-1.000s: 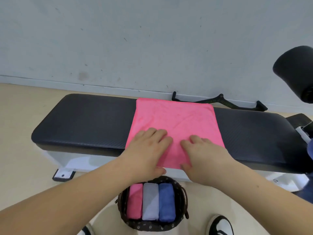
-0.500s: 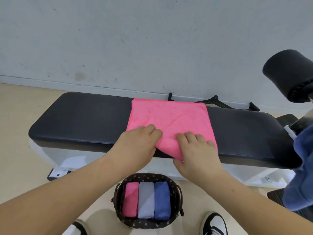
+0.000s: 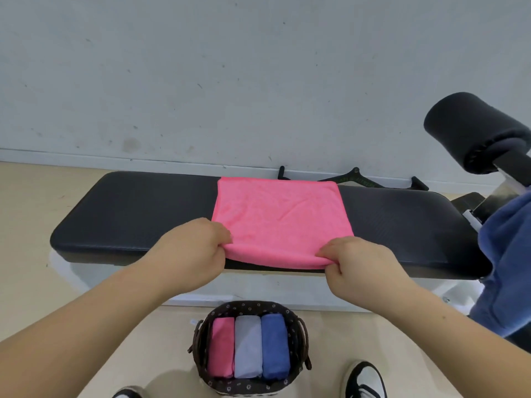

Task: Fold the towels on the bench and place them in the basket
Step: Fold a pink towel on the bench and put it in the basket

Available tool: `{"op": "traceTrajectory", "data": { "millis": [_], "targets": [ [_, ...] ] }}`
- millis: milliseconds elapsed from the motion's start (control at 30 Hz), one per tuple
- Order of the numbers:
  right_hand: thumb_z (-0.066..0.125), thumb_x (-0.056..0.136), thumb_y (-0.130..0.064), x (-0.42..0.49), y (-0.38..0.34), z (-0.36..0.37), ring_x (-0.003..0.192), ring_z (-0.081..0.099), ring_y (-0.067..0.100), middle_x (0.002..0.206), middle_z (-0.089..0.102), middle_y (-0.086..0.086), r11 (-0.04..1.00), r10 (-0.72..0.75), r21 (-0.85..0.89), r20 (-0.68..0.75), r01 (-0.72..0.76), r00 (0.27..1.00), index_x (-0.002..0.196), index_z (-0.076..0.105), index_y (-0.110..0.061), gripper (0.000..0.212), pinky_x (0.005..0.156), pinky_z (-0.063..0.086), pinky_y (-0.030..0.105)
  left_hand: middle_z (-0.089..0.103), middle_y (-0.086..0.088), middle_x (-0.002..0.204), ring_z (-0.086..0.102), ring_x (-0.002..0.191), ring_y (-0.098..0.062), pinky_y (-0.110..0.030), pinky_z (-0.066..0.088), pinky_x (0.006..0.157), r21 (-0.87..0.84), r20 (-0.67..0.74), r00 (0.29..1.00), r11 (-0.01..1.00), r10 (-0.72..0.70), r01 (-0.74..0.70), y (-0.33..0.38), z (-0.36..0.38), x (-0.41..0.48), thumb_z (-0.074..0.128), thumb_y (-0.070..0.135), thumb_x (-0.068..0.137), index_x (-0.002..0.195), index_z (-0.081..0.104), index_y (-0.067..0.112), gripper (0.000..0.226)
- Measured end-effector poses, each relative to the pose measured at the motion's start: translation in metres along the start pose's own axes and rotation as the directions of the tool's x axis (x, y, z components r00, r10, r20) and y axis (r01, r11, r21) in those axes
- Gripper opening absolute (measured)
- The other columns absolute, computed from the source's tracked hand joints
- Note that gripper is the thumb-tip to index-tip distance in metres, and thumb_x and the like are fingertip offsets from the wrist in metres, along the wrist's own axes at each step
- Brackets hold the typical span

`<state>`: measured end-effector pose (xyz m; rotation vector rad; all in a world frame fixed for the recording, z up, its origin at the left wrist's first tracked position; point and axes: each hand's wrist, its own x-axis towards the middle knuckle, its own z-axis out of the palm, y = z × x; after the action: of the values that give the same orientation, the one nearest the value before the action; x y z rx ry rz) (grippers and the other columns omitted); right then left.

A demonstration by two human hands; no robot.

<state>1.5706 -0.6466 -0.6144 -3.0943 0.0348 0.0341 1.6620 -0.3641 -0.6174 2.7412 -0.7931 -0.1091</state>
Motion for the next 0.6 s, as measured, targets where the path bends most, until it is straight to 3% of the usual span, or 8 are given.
{"op": "traceTrajectory", "data": {
  "millis": [100,167,233,300,367,433,533,600],
  "targets": [
    [0.033,0.076,-0.031,-0.009,0.003,0.001,0.095,0.054,0.018,0.091,0.062,-0.006,0.999,-0.002,-0.035,0.004,0.002,1.0,0.089,0.063,-0.021,0.034,0.072,0.051,0.03,0.072,0.006,0.126,0.063,0.121,-0.014,-0.028,0.049,0.105,-0.215,-0.025,1.0,0.977,-0.019,0.013,0.005,-0.005,-0.006,0.041,0.009,0.088,0.119,0.076,0.012,0.047],
    [0.04,0.083,-0.026,-0.011,0.006,0.004,0.098,0.053,0.02,0.096,0.06,-0.007,0.999,0.004,-0.045,0.039,-0.002,0.999,0.094,0.063,-0.024,0.026,0.072,0.05,0.032,0.073,0.011,0.121,0.067,0.105,-0.003,-0.014,0.051,0.091,-0.276,-0.06,0.998,0.961,-0.018,0.001,0.008,-0.008,-0.009,0.048,-0.002,0.088,0.12,0.078,0.016,0.047],
    [0.04,0.083,-0.017,-0.012,0.01,0.006,0.096,0.054,0.022,0.096,0.056,-0.009,0.998,-0.027,0.053,0.078,0.023,0.997,0.091,0.061,-0.025,0.024,0.076,0.053,0.036,0.076,0.015,0.104,0.067,0.088,0.003,-0.01,0.05,0.077,-0.268,-0.1,0.994,0.962,0.035,-0.061,0.004,-0.007,-0.012,0.051,0.003,0.081,0.11,0.081,0.02,0.045],
    [0.04,0.08,-0.008,-0.014,0.014,0.006,0.085,0.053,0.022,0.084,0.05,-0.013,0.973,-0.066,0.227,0.061,0.05,0.996,0.077,0.053,-0.032,0.027,0.074,0.05,0.037,0.07,0.02,0.101,0.064,0.09,0.004,-0.009,0.046,0.079,-0.222,-0.118,0.987,0.966,0.108,-0.133,-0.003,-0.005,-0.014,0.052,0.011,0.073,0.112,0.079,0.021,0.048],
    [0.043,0.081,0.0,-0.017,0.02,0.004,0.077,0.053,0.022,0.077,0.054,-0.012,0.941,-0.065,0.333,0.012,0.057,0.998,0.075,0.056,-0.037,0.04,0.069,0.048,0.036,0.065,0.015,0.109,0.063,0.1,-0.006,-0.015,0.043,0.085,-0.091,-0.112,0.98,0.98,0.166,-0.176,-0.01,0.002,-0.013,0.062,0.008,0.074,0.123,0.073,0.021,0.051],
    [0.045,0.082,0.004,-0.021,0.024,0.002,0.077,0.059,0.019,0.081,0.065,-0.009,0.927,-0.07,0.369,-0.021,0.072,0.997,0.089,0.072,-0.028,0.042,0.071,0.052,0.035,0.066,0.009,0.111,0.065,0.102,-0.016,-0.024,0.047,0.083,0.018,-0.144,0.971,0.981,0.193,-0.192,-0.013,0.007,-0.012,0.068,0.002,0.075,0.124,0.073,0.02,0.052],
    [0.045,0.083,0.008,-0.025,0.028,0.0,0.079,0.061,0.003,0.086,0.065,-0.017,0.922,-0.064,0.381,-0.017,0.066,0.998,0.097,0.076,-0.021,0.045,0.07,0.044,0.011,0.068,0.009,0.093,0.068,0.088,-0.02,-0.033,0.055,0.074,0.034,-0.196,0.958,0.978,0.209,-0.207,-0.015,0.006,-0.011,0.06,0.01,0.075,0.106,0.079,0.022,0.038],
    [0.045,0.083,0.009,-0.027,0.03,-0.003,0.073,0.061,0.0,0.079,0.062,-0.016,0.914,-0.044,0.403,0.002,0.04,0.999,0.089,0.074,-0.021,0.042,0.065,0.042,0.01,0.065,0.012,0.084,0.065,0.079,-0.014,-0.035,0.055,0.068,-0.044,-0.194,0.962,0.978,0.191,-0.203,-0.015,0.001,-0.013,0.054,0.019,0.077,0.094,0.078,0.024,0.03]
  ]
}}
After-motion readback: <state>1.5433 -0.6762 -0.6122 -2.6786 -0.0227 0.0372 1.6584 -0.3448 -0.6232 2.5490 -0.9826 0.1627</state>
